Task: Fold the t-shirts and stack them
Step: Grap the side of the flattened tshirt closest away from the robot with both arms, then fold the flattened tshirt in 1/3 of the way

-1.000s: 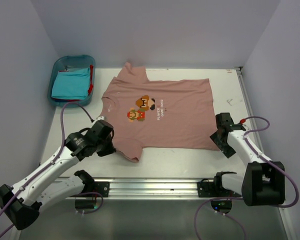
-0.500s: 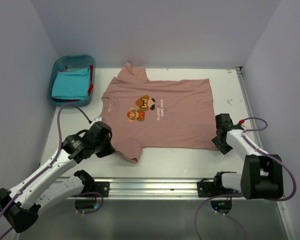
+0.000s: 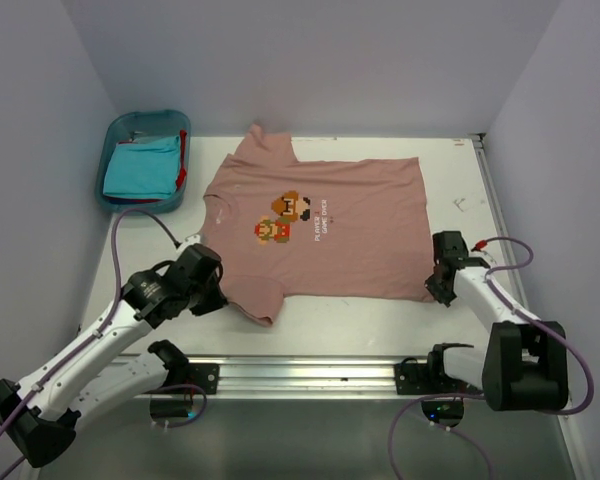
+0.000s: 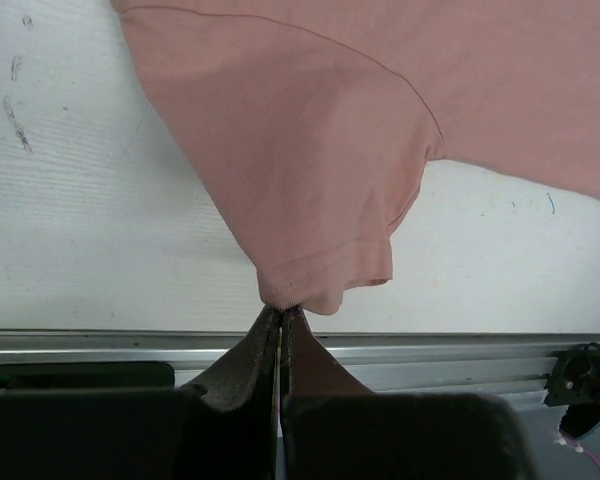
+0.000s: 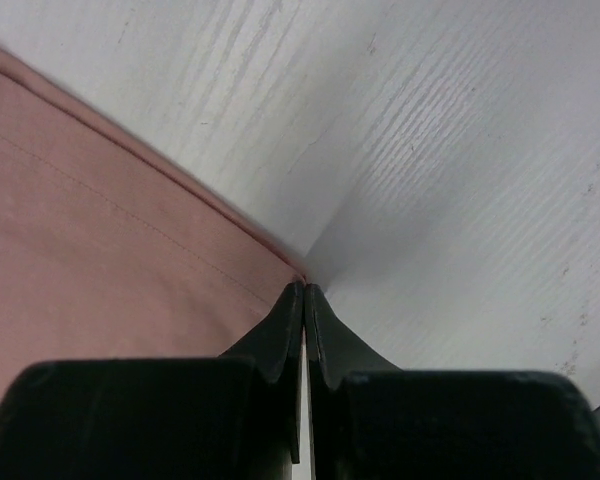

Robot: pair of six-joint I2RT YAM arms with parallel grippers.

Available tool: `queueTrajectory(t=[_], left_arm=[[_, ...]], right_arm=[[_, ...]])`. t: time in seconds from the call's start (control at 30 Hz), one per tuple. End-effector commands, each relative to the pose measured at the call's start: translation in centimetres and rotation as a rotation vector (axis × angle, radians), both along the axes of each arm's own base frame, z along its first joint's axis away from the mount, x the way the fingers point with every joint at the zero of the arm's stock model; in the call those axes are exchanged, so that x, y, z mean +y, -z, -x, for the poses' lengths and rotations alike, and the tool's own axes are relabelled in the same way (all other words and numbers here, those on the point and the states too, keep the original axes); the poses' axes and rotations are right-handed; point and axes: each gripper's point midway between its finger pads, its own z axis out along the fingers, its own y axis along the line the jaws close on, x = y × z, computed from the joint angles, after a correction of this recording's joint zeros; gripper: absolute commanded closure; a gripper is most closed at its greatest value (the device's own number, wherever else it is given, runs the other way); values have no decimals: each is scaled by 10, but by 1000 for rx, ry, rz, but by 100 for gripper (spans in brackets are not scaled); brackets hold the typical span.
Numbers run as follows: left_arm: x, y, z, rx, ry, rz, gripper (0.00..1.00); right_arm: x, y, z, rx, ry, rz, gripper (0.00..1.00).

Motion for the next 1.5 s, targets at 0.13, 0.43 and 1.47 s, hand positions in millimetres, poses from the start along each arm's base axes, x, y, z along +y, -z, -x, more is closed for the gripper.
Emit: queueTrajectory(t=[0.13, 0.43, 1.47], left_arm=[[9, -32, -9, -119, -39, 14, 100], [13, -79, -12, -207, -71, 66, 100], [-1, -95, -110, -449, -37, -178, 100]], right_arm=[[8, -42, 0, -100, -97, -27, 100], [2, -129, -3, -275, -171, 38, 100], [-2, -117, -90, -248, -227, 82, 100]])
